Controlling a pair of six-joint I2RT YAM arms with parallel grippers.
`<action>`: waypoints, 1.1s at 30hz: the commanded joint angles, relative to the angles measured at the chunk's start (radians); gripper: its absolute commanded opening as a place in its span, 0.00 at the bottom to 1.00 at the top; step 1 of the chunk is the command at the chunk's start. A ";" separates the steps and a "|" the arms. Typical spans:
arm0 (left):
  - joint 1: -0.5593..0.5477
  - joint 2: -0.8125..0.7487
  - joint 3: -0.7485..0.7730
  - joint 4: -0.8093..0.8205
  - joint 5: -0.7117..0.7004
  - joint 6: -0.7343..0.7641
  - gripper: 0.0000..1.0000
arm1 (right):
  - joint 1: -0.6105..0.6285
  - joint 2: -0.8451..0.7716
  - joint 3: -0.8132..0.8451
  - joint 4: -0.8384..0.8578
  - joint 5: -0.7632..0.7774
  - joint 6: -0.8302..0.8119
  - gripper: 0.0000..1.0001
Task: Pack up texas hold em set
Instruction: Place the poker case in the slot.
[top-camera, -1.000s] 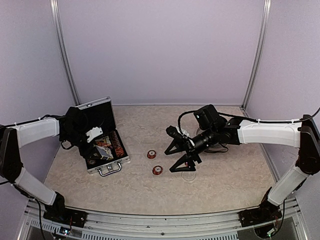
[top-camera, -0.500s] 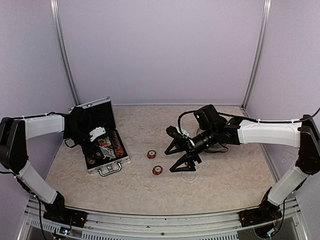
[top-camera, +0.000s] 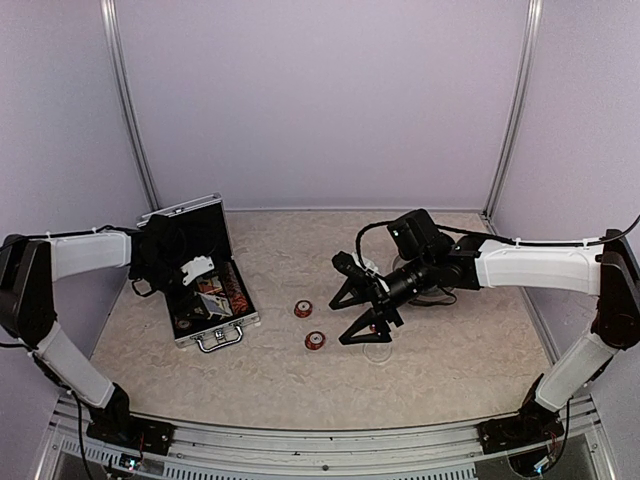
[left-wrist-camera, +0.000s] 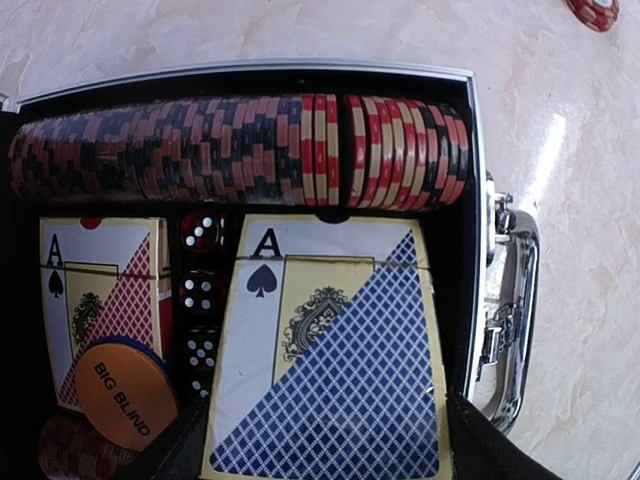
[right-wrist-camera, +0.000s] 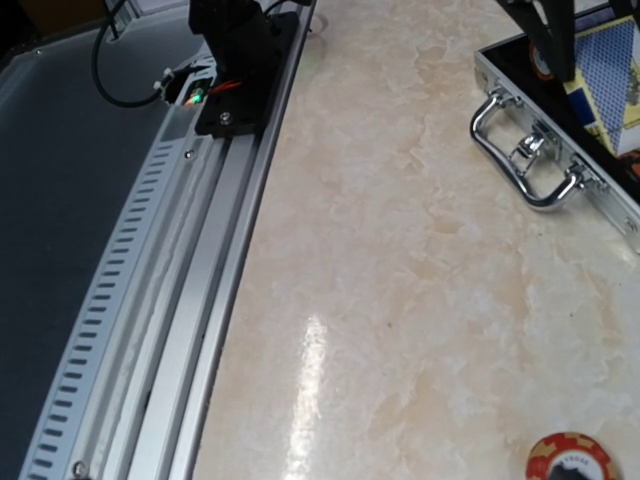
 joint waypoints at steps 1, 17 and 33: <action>-0.030 0.007 -0.059 0.001 -0.012 -0.012 0.77 | -0.008 -0.003 -0.008 0.004 -0.001 -0.002 0.98; -0.035 -0.089 -0.056 0.018 -0.010 -0.049 0.99 | -0.009 0.005 -0.003 0.003 -0.002 0.002 0.98; -0.145 -0.207 -0.049 0.104 -0.119 -0.453 0.99 | -0.008 -0.004 -0.004 0.017 0.070 0.039 0.99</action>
